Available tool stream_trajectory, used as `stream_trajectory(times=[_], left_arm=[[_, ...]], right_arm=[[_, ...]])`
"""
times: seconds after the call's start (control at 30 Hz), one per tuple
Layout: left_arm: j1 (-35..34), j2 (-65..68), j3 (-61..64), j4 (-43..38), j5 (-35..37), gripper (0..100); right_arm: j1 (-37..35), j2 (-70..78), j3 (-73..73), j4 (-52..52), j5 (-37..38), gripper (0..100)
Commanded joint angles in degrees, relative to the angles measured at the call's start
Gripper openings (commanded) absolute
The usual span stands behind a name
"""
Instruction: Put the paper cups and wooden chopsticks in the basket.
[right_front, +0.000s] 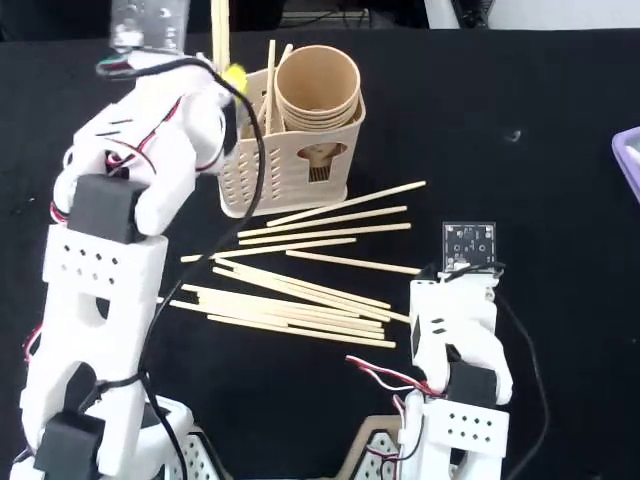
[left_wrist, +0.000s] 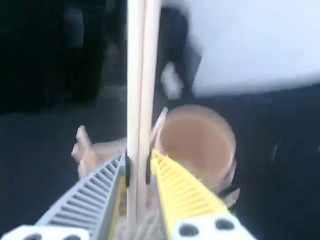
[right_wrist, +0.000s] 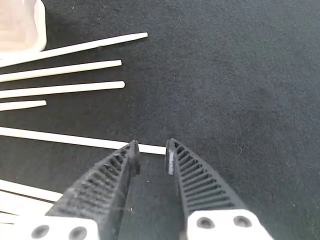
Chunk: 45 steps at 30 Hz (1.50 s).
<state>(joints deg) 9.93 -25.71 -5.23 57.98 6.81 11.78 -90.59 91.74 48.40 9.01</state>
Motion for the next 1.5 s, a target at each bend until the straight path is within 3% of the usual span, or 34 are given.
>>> stream_trajectory(times=[0.0,0.1,0.43,0.6,0.7,0.87,1.03,1.2,1.37,1.47], left_arm=[[-1.2,-1.1,8.0,-15.0,8.9,3],[-2.1,-1.3,16.3,-24.2,11.4,3],[-2.7,-6.4,44.3,-57.7,8.9,3],[-3.0,-7.5,48.6,-60.0,8.9,6],[-2.9,-7.6,48.5,-57.2,8.9,13],[-3.0,-7.7,45.0,-52.0,8.9,13],[-3.0,-7.8,36.9,-41.3,8.9,13],[-6.3,-8.1,25.9,-23.1,8.9,13],[-14.3,-13.6,19.4,-0.4,8.8,14],[-19.2,-17.8,20.0,11.1,3.7,14]], right_arm=[[0.4,-0.9,-0.2,-0.2,0.5,10.3],[0.5,-0.9,-0.2,-0.2,0.5,10.3],[0.5,-0.9,-0.2,-0.9,0.5,10.3],[0.5,-0.9,-0.1,-0.9,0.5,10.3],[0.5,-0.9,0.0,-0.9,0.5,10.3],[0.5,-0.9,0.1,-1.0,0.5,10.3],[0.5,-0.9,0.1,-1.0,0.5,10.3],[0.5,-0.9,0.0,-1.0,0.5,10.3],[0.5,-0.9,0.0,-1.0,0.5,10.3],[0.5,-0.9,0.0,-1.0,0.5,10.3]])
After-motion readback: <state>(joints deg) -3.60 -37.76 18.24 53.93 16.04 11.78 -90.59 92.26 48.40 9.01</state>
